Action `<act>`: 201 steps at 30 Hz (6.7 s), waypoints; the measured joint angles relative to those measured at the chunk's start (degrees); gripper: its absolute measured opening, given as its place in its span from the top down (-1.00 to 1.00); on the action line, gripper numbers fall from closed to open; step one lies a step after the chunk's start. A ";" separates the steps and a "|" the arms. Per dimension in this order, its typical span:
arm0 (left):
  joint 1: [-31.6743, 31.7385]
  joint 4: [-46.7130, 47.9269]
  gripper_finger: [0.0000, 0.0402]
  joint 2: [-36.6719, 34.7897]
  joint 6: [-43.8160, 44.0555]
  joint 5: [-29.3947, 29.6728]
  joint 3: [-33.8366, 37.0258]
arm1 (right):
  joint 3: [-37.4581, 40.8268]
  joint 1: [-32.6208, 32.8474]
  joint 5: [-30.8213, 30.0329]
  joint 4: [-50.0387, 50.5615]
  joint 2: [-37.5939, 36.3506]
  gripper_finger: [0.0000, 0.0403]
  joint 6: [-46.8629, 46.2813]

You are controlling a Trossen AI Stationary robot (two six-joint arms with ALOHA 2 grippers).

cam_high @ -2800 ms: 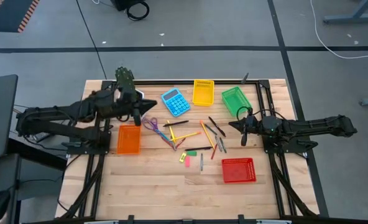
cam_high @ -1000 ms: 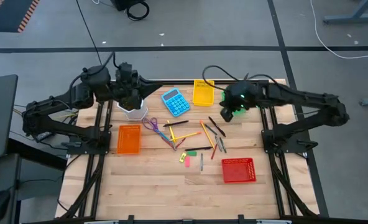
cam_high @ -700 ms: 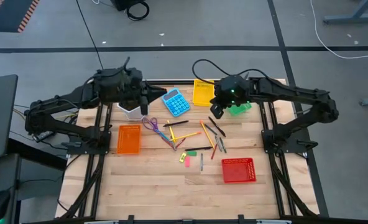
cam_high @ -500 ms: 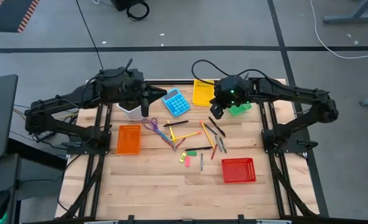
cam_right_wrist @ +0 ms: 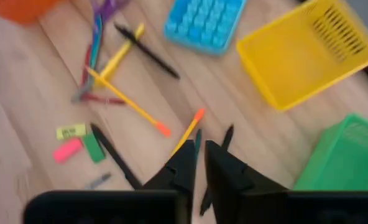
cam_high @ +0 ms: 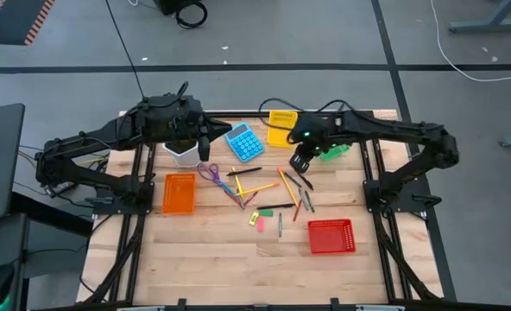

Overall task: Sort crayons/erasers/pens/pencils in bins
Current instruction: Put the top right black pen into the green bin

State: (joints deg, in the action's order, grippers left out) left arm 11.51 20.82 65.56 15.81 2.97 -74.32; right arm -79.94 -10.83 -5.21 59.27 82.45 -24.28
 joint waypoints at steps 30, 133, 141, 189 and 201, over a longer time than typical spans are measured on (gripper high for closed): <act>-2.75 3.19 0.87 0.06 12.20 -0.41 0.02 | 0.09 -7.78 7.12 4.93 26.51 0.28 0.06; -2.75 4.58 0.88 0.04 13.57 -0.30 0.07 | 13.29 -4.42 10.21 -2.31 17.62 0.73 -4.21; -2.75 4.57 0.92 0.04 13.53 -0.30 0.07 | 13.27 -6.94 8.18 -1.54 8.97 0.73 -5.94; -2.72 4.54 0.89 0.04 12.90 -0.25 0.04 | 13.25 -33.46 -2.38 1.73 10.66 0.73 28.86; -2.69 4.54 0.89 0.04 13.27 -0.23 0.04 | 13.27 -33.37 -2.18 1.61 11.68 0.72 32.43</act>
State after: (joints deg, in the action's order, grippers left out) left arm 8.82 25.36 65.60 29.08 2.74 -74.28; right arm -66.67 -44.20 -7.39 60.87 94.13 8.15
